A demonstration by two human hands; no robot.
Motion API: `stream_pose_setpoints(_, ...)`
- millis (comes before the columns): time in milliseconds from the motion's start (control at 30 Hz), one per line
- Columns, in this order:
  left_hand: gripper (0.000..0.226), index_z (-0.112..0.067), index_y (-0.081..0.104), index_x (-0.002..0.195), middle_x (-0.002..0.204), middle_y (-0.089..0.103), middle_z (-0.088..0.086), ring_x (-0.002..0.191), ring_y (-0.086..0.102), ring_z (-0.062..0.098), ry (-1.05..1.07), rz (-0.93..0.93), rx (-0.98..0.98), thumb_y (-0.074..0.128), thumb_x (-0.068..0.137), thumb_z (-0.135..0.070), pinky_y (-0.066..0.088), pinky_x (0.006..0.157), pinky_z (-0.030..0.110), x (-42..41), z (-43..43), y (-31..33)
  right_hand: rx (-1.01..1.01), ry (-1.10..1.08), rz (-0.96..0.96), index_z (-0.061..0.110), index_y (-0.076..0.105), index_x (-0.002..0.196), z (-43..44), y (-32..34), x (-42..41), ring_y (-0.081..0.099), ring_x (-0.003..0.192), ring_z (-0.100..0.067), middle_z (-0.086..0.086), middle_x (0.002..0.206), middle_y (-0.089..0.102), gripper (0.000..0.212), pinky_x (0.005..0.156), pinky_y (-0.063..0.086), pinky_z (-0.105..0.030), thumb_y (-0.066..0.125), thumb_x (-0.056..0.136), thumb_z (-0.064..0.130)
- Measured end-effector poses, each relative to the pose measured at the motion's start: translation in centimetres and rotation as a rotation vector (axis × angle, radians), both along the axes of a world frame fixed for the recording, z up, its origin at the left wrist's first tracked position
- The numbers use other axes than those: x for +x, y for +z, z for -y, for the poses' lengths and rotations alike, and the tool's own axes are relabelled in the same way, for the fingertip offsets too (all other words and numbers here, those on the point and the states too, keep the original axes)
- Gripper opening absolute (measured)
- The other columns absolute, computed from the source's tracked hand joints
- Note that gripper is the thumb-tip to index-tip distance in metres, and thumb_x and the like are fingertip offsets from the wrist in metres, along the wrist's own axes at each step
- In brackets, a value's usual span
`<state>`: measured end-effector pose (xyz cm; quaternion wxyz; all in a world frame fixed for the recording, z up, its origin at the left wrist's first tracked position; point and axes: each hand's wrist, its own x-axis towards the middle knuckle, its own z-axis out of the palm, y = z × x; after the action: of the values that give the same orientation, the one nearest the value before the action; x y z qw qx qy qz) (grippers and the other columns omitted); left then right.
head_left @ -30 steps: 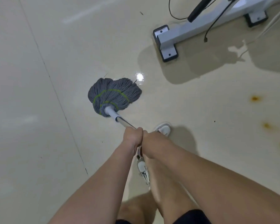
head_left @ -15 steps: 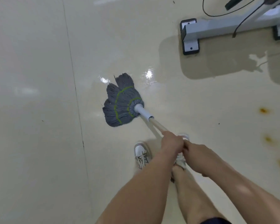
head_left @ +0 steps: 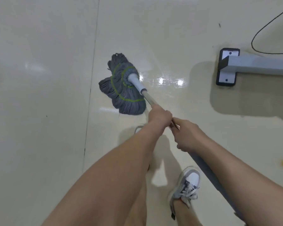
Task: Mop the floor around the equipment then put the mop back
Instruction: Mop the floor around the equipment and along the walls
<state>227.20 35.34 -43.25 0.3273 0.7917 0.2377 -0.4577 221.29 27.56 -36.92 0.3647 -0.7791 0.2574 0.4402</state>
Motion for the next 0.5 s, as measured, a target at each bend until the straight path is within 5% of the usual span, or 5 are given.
stream_pose_setpoints(100, 0.056, 0.005, 0.032, 0.144, 0.122, 0.06, 0.021, 0.109, 0.061, 0.034, -0.042, 0.055, -0.004, 0.048, 0.093, -0.01, 0.049, 0.076, 0.035, 7.5, -1.0, -2.4, 0.127, -0.178, -0.119, 0.04, 0.044, 0.128, -0.9, -1.1, 6.6, 0.064, 0.055, -0.035, -0.015, 0.085, 0.056, 0.04, 0.062, 0.058, -0.043, 0.029, 0.098, 0.019)
stream_pose_setpoints(200, 0.061, 0.005, 0.026, 0.147, 0.123, 0.06, 0.021, 0.109, 0.063, 0.033, -0.113, 0.092, -0.028, 0.048, 0.093, -0.011, 0.051, 0.076, 0.034, 12.3, -0.6, -3.7, 0.045, -0.133, -0.062, 0.054, 0.027, 0.142, -1.2, -2.2, 9.4, 0.06, 0.053, -0.031, -0.01, 0.08, 0.058, 0.047, 0.062, 0.059, -0.042, 0.03, 0.101, 0.031)
stream_pose_setpoints(400, 0.078, -0.005, -0.001, 0.156, 0.137, 0.044, 0.019, 0.12, 0.054, 0.033, -0.218, 0.105, -0.097, 0.047, 0.097, -0.015, 0.045, 0.089, 0.035, 12.7, 2.7, -1.8, -0.038, -0.275, -0.004, 0.058, 0.038, 0.129, 0.1, -1.0, 9.7, 0.049, 0.052, -0.025, -0.01, 0.069, 0.055, 0.037, 0.046, 0.048, -0.031, 0.028, 0.101, 0.036)
stream_pose_setpoints(500, 0.082, -0.01, -0.011, 0.156, 0.14, 0.033, 0.015, 0.113, 0.057, 0.035, -0.17, 0.03, -0.167, 0.046, 0.096, -0.011, 0.042, 0.08, 0.036, 7.6, 4.6, 0.3, -0.049, -0.312, -0.106, 0.056, 0.042, 0.13, 1.7, 2.2, 6.5, 0.045, 0.044, -0.022, -0.012, 0.06, 0.052, 0.034, 0.043, 0.044, -0.028, 0.031, 0.102, 0.04)
